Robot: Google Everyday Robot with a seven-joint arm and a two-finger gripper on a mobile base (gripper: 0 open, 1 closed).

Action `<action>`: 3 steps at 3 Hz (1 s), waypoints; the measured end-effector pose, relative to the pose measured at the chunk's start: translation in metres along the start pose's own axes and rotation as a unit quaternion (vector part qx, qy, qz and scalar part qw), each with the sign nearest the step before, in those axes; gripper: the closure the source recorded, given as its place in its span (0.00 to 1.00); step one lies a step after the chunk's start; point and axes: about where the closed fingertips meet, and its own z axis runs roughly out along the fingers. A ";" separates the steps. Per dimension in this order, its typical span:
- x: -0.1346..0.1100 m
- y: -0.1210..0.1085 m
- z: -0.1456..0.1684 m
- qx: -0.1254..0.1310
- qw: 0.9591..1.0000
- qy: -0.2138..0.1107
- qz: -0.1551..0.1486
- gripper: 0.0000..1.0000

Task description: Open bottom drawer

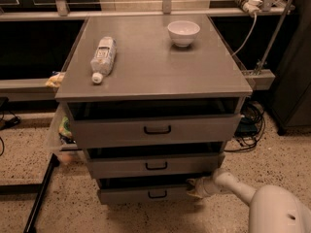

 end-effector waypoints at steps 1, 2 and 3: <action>0.000 0.009 -0.002 -0.009 1.000 0.002 0.007 1.00; -0.001 0.009 -0.003 -0.009 1.000 0.002 0.007 1.00; 0.000 0.029 -0.006 -0.014 1.000 0.003 0.016 1.00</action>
Offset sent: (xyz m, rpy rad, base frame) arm -0.0537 -0.0096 -0.0198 -0.0062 0.0887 -0.0346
